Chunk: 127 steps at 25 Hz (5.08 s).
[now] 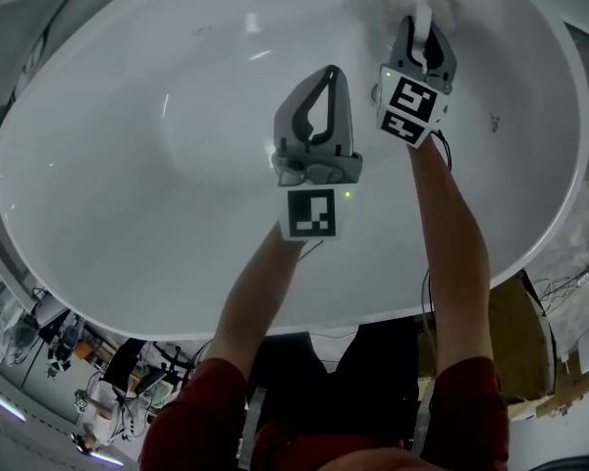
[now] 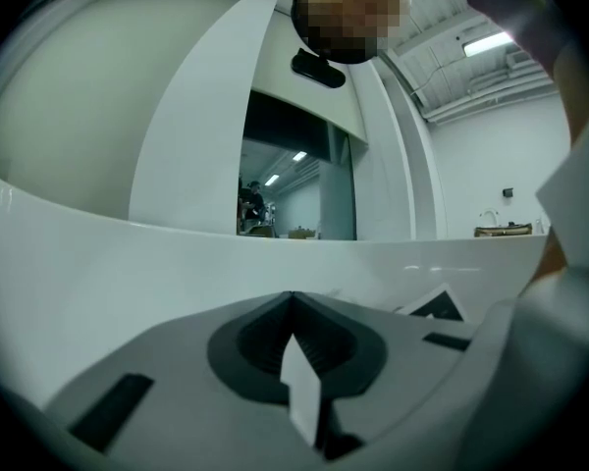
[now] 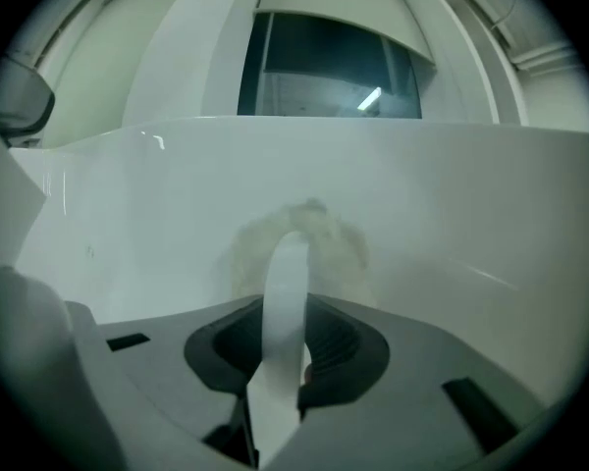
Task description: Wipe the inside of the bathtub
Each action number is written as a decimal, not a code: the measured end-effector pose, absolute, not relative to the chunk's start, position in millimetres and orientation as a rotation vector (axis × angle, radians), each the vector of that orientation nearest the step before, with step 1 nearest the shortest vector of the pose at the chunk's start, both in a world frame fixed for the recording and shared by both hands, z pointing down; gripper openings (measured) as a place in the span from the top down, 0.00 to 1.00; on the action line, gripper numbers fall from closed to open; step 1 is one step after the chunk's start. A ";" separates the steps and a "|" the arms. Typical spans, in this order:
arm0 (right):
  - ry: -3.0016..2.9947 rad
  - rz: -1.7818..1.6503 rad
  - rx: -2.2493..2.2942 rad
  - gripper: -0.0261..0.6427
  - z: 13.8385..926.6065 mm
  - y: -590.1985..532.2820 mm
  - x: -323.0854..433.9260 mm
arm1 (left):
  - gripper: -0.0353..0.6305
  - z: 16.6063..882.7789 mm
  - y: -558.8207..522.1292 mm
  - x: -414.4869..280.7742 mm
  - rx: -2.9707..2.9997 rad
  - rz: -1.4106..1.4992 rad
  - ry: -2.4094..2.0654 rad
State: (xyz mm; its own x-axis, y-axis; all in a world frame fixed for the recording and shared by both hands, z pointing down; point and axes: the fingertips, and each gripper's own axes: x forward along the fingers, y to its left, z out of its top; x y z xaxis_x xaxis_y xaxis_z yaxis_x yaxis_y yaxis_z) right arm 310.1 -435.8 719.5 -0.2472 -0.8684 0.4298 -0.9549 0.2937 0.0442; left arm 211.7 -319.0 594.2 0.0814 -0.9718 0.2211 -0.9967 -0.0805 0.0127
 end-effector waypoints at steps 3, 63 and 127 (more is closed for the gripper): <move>-2.180 0.321 1.673 0.83 720.6 -433.4 307.7 | 0.92 601.7 -310.0 206.2 2.174 0.239 -2.011; -2.445 0.271 1.249 0.83 699.1 -217.0 -291.7 | 0.92 588.7 -31.5 -355.4 1.515 0.117 -2.518; -2.273 0.293 1.738 0.83 557.9 -419.2 329.6 | 0.92 470.9 -313.7 218.1 2.274 0.118 -1.953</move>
